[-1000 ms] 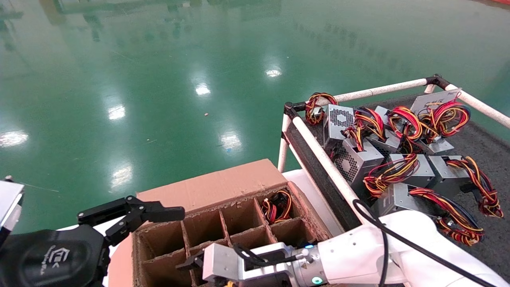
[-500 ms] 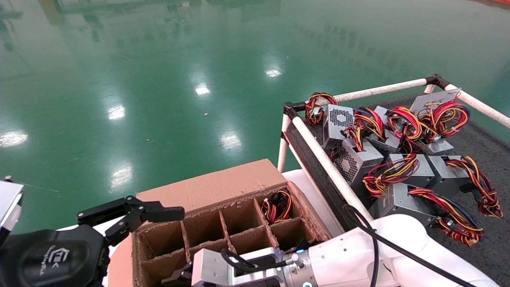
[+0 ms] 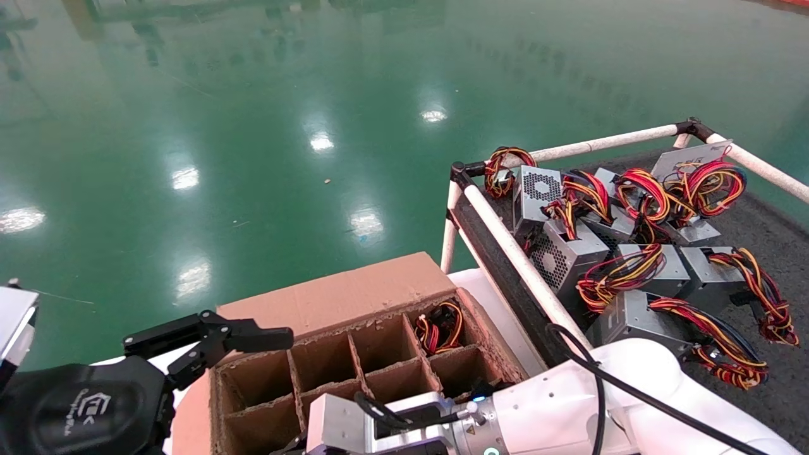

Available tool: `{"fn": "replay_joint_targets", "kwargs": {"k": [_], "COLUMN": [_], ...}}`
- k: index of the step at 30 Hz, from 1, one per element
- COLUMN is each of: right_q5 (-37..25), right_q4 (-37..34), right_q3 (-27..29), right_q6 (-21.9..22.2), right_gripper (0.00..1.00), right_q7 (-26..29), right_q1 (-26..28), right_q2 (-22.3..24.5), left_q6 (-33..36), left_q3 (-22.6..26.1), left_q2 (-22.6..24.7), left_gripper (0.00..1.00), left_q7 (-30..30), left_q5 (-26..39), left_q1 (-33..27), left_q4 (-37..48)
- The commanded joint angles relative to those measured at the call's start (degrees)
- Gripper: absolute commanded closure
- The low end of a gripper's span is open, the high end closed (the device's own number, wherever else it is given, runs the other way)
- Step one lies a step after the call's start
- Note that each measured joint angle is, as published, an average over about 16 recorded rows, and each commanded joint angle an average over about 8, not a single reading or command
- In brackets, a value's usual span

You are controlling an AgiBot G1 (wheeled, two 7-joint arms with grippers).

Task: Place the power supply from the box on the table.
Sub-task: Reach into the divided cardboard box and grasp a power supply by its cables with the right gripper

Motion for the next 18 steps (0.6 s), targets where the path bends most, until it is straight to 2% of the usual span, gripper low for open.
{"fn": "replay_joint_targets", "kwargs": {"k": [1,9,18], "right_q5": [0.7,4.94,11.97], "right_q4": [-0.27,-3.18,-5.0], "right_q3": [-0.34,0.01,1.4], "right_q6": [-0.57,-5.64,-10.94], "right_gripper": [1.0,1.0,1.0], "right_q7": [0.18,2.08,7.63], "right_q1": [0.1,0.55,0.28], "right_q2": [0.07,0.44,1.56], "left_q6": [0.0,0.0,0.0], "left_q3": [0.0,0.0,0.01], "left_q2": [0.0,0.0,0.0], "left_gripper": [0.0,0.0,0.0], "left_q7": [0.0,0.0,0.0], "left_q5": [0.0,0.0,0.0], "left_q1": [0.0,0.0,0.0], "left_q4": [0.0,0.0,0.0]}}
